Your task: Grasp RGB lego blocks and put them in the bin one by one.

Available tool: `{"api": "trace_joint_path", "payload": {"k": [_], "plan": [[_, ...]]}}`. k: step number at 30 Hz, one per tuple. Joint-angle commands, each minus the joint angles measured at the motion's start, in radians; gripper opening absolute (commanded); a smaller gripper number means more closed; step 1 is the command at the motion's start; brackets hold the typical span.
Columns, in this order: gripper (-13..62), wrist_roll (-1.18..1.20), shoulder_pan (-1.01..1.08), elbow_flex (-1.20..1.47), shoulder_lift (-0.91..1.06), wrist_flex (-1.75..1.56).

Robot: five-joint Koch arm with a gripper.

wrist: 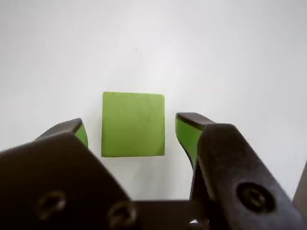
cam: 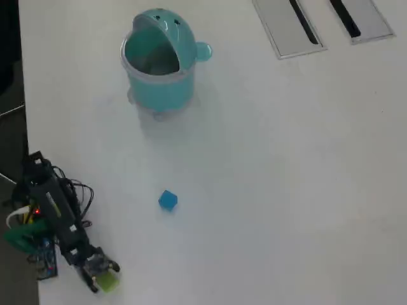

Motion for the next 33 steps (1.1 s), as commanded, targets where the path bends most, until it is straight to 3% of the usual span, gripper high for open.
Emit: {"api": "trace_joint_path", "payload": {"k": [1, 6, 17, 33], "plan": [[33.3, 0.009, 0.008, -0.021, -0.008, -0.006], [30.1, 0.009, 0.006, -0.021, -0.043, -0.011], [12.9, 0.091, -0.055, -0.011, -0.135, -0.173], [12.5, 0.229, -0.219, -0.018, -0.046, -0.252]]}}
